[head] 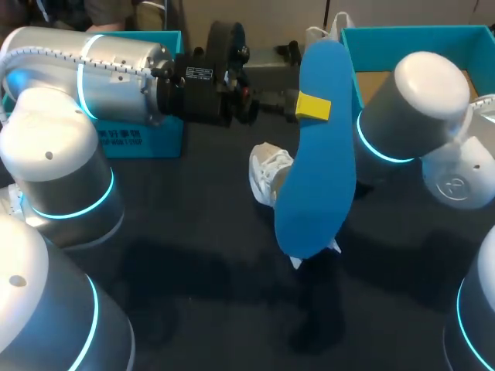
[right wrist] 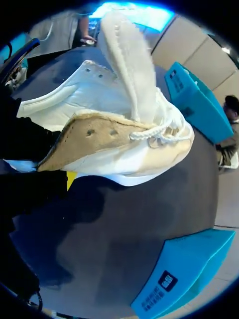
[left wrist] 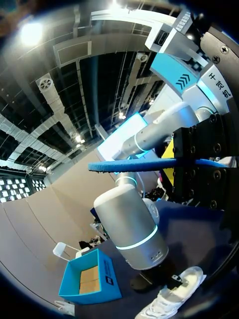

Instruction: Take the shoe out of the shoebox, open the shoe tongue, remove and reinsert the insole, then place the shoe into the shoebox

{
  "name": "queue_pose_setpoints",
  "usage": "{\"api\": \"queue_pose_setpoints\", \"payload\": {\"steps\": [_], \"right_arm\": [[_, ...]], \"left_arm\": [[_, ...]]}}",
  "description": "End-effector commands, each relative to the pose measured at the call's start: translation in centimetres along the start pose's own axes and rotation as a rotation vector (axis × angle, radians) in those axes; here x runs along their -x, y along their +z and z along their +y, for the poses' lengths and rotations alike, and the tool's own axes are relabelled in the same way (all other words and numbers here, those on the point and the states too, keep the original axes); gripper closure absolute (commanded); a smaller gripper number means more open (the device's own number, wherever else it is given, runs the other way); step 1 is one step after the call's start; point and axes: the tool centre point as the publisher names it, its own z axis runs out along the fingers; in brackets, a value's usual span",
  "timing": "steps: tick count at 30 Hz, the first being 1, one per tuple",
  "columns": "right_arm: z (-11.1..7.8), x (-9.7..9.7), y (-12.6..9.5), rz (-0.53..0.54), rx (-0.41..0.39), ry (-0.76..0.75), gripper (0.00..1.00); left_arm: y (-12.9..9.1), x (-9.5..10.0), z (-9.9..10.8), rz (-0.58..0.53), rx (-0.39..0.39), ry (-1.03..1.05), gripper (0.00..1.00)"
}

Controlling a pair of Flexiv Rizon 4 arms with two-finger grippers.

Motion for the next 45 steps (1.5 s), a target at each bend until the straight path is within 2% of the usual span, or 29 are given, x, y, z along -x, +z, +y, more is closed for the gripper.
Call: {"api": "queue_pose_setpoints", "payload": {"steps": [1,4,13,22,26,37,45], "right_arm": [[-1.0,-0.6,-0.2,-0.050,0.040,0.078,1.00],[-1.6,-0.8,-0.1,-0.046,0.052,0.117,1.00],[-2.5,-1.5,2.1,0.005,0.045,0.096,1.00],[-2.9,-1.1,4.1,0.048,0.028,0.080,1.00],[-2.6,-1.0,4.5,0.068,0.029,0.045,1.00],[-1.2,-0.2,3.5,0.057,0.037,0.006,1.00],[-1.2,-0.6,5.2,0.093,0.016,-0.002,1.00]], "left_arm": [[0.1,0.1,0.0,-0.001,0.002,0.000,1.00],[0.1,0.1,0.0,-0.001,0.002,0.000,1.00],[0.1,0.1,0.0,-0.001,0.002,0.000,1.00],[0.1,0.1,0.0,-0.001,0.002,0.000,1.00],[0.1,0.1,0.0,-0.001,0.002,0.000,1.00],[0.1,0.1,0.0,-0.001,0.002,0.000,1.00],[0.1,0.1,0.0,-0.001,0.002,0.000,1.00]]}}
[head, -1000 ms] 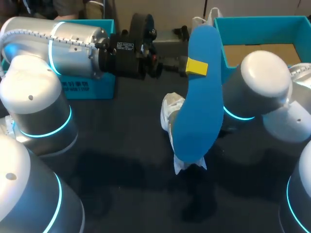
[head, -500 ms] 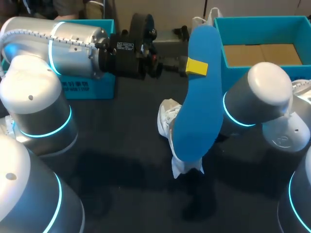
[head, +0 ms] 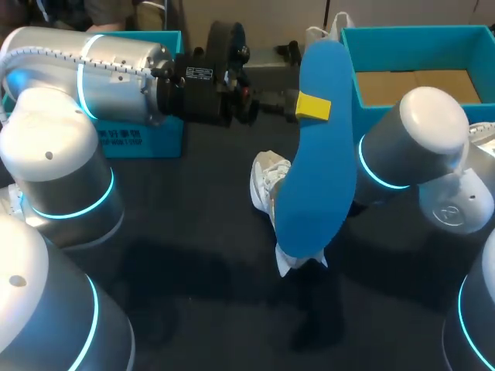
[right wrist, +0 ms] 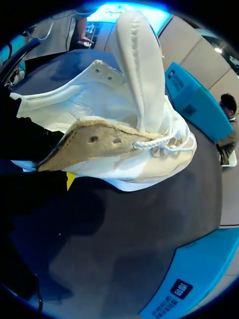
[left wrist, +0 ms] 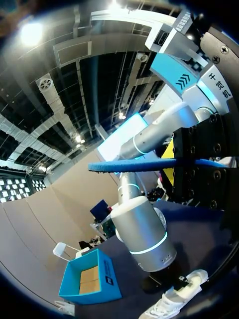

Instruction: Take the shoe out of the shoebox, open the shoe tongue, remove and reinsert the insole, then place the shoe into the shoebox

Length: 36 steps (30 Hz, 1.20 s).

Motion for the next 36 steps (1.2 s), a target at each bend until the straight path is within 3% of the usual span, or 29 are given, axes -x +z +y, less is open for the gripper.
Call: {"api": "queue_pose_setpoints", "payload": {"steps": [1,8,9,10,11,21,32,36], "right_arm": [[0.0,0.0,1.5,0.022,-0.006,0.005,1.00],[-0.4,0.2,2.0,0.045,-0.010,0.039,1.00],[-0.4,0.0,1.8,0.050,-0.023,0.048,0.61],[-0.4,0.0,1.6,0.050,-0.023,0.051,0.54],[-0.4,-0.3,1.1,0.052,-0.017,0.061,0.00],[-0.6,-1.2,-3.1,0.140,-0.011,0.122,0.00],[-0.3,-1.8,-7.8,0.358,-0.004,0.042,0.00],[-0.3,-1.8,-8.1,0.366,-0.005,0.030,0.00]], "left_arm": [[0.1,0.1,0.0,-0.001,0.002,0.000,1.00],[0.1,0.1,0.0,-0.001,0.002,0.000,1.00],[0.1,0.1,0.0,-0.001,0.002,0.000,1.00],[0.1,0.1,0.0,-0.001,0.002,0.000,1.00],[0.1,0.1,0.0,-0.001,0.002,0.000,1.00],[0.1,0.1,0.0,-0.001,0.002,0.000,1.00],[0.1,0.1,0.0,-0.001,0.002,0.000,1.00],[0.1,0.1,0.0,-0.001,0.002,0.000,1.00]]}}
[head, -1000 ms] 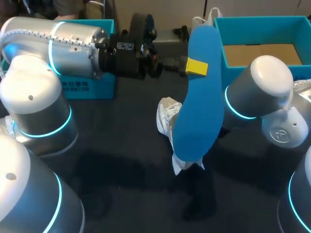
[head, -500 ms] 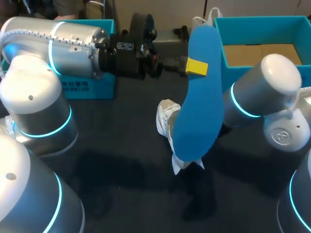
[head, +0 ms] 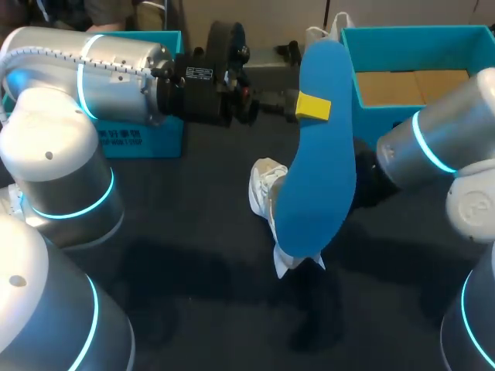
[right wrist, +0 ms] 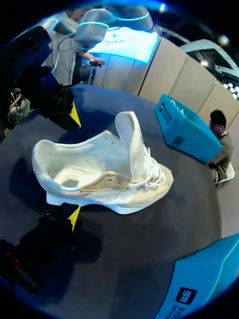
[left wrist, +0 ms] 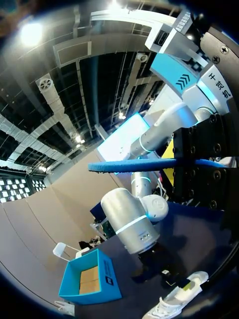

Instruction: Take the shoe out of the shoebox, open the shoe tongue, remove and reinsert the insole, then place the shoe into the shoebox

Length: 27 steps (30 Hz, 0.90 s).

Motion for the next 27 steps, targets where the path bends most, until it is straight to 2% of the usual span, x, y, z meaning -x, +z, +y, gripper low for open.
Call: {"api": "queue_pose_setpoints", "payload": {"steps": [1,17,20,21,23,24,27], "right_arm": [[-0.3,0.6,-1.7,0.050,-0.001,-0.002,0.00],[-0.3,0.6,-1.7,0.050,-0.001,-0.002,0.00],[-0.2,0.1,-2.5,0.089,0.017,0.035,0.00],[0.0,-0.2,-3.4,0.142,0.077,0.056,0.00],[0.2,-0.4,-3.7,0.164,0.073,0.067,0.00],[0.6,-0.9,-4.5,0.209,0.114,0.082,0.00],[1.2,-1.4,-5.2,0.235,0.146,0.080,0.00]], "left_arm": [[0.1,0.1,0.0,-0.001,0.001,0.000,1.00],[0.1,0.1,0.0,-0.001,0.001,0.000,1.00],[0.1,0.1,0.0,-0.001,0.001,0.000,1.00],[0.1,0.1,0.0,-0.001,0.001,0.000,1.00],[0.1,0.1,0.0,-0.001,0.001,0.000,1.00],[0.1,0.1,0.0,-0.001,0.001,0.000,1.00],[0.1,0.1,0.0,-0.001,0.001,0.000,1.00]]}}
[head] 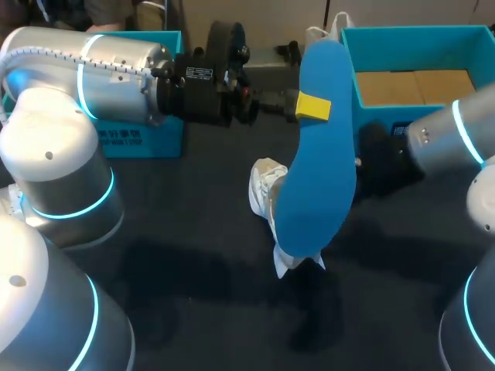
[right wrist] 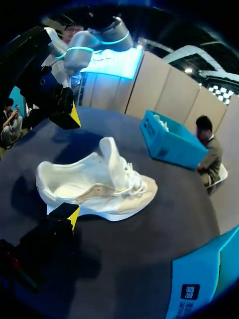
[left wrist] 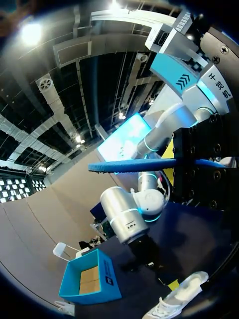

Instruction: Take the shoe out of the shoebox, open the shoe tongue, remove and reinsert the insole, then place the shoe into the shoebox

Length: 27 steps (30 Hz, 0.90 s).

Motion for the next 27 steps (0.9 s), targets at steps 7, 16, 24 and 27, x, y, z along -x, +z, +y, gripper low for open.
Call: {"api": "queue_pose_setpoints", "payload": {"steps": [7,16,24,27], "right_arm": [[0.9,-2.1,-3.7,0.133,0.016,-0.003,0.00],[1.9,-4.3,-4.8,0.380,0.003,0.023,0.00],[2.0,-4.8,-5.3,0.440,0.019,0.030,0.00],[2.0,-4.8,-5.3,0.440,0.019,0.030,0.00]], "left_arm": [[0.1,0.1,0.0,-0.001,0.001,0.000,1.00],[0.1,0.1,0.0,-0.001,0.001,0.000,1.00],[0.1,0.1,0.0,-0.001,0.001,0.000,1.00],[0.1,0.1,0.0,-0.001,0.001,0.000,1.00]]}}
